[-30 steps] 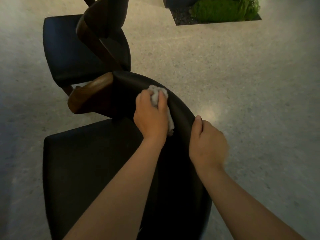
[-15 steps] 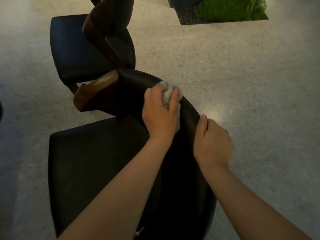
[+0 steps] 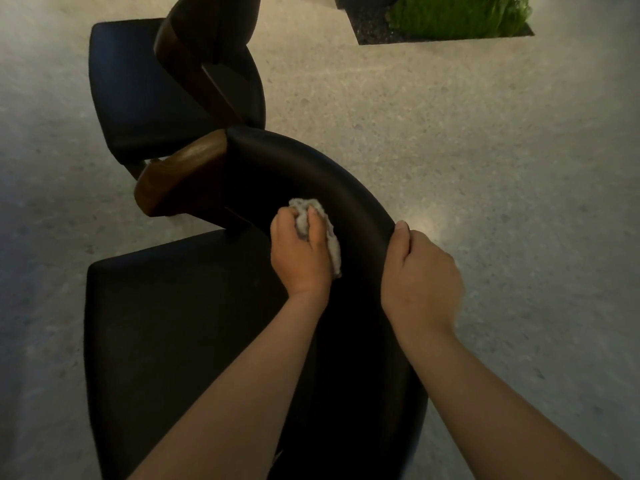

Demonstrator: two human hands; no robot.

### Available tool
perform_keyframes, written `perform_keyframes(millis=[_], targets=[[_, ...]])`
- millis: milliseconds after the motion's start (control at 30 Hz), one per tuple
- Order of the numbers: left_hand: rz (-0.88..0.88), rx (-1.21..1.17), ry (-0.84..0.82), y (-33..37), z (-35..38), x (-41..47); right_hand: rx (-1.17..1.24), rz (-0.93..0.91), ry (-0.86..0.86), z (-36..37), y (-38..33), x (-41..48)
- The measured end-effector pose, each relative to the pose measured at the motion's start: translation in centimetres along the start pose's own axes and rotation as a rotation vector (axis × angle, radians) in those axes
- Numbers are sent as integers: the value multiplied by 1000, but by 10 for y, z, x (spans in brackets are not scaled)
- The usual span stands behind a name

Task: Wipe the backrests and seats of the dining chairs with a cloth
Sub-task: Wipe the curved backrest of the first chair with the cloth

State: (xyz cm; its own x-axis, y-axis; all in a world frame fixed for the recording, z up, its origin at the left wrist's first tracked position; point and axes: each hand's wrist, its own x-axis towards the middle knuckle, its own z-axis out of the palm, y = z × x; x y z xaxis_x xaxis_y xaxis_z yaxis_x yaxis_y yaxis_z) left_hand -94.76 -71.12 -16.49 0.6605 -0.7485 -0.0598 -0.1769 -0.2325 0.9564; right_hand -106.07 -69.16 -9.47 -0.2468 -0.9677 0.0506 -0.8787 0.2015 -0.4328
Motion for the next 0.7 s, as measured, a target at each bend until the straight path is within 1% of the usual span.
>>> perform_keyframes(millis=[133, 300, 467, 600, 700], targets=[[-35, 19, -14, -15, -2, -2, 7, 0, 0, 1, 1, 0], [-46, 47, -95, -31, -12, -4, 12, -5, 16, 2, 1, 1], [-220, -3, -172, -44, -23, -7, 23, -14, 20, 3, 3, 1], [-264, -10, -221, -45, -28, -5, 17, -13, 22, 3, 3, 1], [-298, 88, -275, -58, -36, -2, 25, -16, 24, 2, 2, 1]])
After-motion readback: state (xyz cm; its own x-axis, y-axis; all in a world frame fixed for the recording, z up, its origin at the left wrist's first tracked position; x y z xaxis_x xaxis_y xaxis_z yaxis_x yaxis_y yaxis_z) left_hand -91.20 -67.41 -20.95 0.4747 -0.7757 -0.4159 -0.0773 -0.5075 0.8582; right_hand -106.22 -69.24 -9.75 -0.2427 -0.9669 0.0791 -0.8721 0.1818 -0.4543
